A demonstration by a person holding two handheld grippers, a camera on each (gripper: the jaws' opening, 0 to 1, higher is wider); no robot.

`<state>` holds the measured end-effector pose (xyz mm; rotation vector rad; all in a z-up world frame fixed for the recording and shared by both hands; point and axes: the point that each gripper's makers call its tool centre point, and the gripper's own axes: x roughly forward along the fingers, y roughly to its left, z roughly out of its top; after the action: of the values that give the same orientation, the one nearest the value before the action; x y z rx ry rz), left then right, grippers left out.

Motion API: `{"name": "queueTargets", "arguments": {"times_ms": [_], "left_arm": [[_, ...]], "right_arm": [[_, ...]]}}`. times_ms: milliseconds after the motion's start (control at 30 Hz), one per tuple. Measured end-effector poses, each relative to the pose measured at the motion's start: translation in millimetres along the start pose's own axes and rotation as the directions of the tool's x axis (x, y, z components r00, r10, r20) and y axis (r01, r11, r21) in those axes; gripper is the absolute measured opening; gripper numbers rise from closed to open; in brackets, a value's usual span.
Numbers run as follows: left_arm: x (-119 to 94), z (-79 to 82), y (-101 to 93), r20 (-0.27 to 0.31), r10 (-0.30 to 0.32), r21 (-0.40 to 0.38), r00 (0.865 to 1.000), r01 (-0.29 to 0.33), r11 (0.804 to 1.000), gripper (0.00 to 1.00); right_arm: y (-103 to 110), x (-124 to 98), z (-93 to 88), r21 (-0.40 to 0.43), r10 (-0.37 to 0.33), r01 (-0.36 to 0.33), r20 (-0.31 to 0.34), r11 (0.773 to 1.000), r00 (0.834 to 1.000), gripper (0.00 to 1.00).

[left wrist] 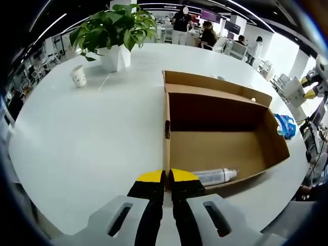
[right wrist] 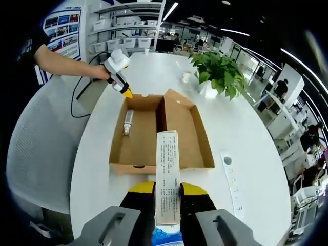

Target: Operate the shoe box by opening the lid, removing the specified soft item, and placing it in the target area until the item is outside and the box remains undamaged.

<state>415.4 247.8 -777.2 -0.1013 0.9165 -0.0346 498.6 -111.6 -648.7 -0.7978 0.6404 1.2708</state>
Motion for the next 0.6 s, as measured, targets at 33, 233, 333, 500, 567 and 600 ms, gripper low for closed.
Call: {"name": "queueTargets", "arguments": {"times_ms": [33, 233, 333, 500, 567, 600], "left_arm": [[0, -0.1, -0.2, 0.0, 0.0, 0.001, 1.0, 0.0, 1.0, 0.01], [0, -0.3, -0.2, 0.0, 0.0, 0.001, 1.0, 0.0, 1.0, 0.01], [1, -0.4, 0.2, 0.002, 0.0, 0.002, 1.0, 0.0, 1.0, 0.01], [3, 0.3, 2.0, 0.002, 0.002, 0.006, 1.0, -0.002, 1.0, 0.01], [2, 0.2, 1.3, 0.004, 0.001, 0.005, 1.0, -0.001, 1.0, 0.01], [1, -0.1, 0.5, 0.003, 0.001, 0.003, 1.0, -0.001, 1.0, 0.01]], "right_arm": [[-3, -2, -3.8, 0.0, -0.003, 0.003, -0.003, 1.0, 1.0, 0.13], [-17, -12, -34.1, -0.005, -0.019, 0.019, -0.038, 1.0, 0.999, 0.13], [-28, -16, -52.5, 0.0, -0.029, 0.029, -0.062, 1.0, 0.998, 0.13], [-39, -22, -74.9, 0.006, -0.05, 0.05, -0.085, 0.999, 0.995, 0.13], [-40, -23, -82.2, -0.002, -0.053, 0.053, -0.097, 0.999, 0.994, 0.13], [-41, -23, -87.6, -0.004, -0.053, 0.053, -0.105, 0.999, 0.993, 0.13]]}}
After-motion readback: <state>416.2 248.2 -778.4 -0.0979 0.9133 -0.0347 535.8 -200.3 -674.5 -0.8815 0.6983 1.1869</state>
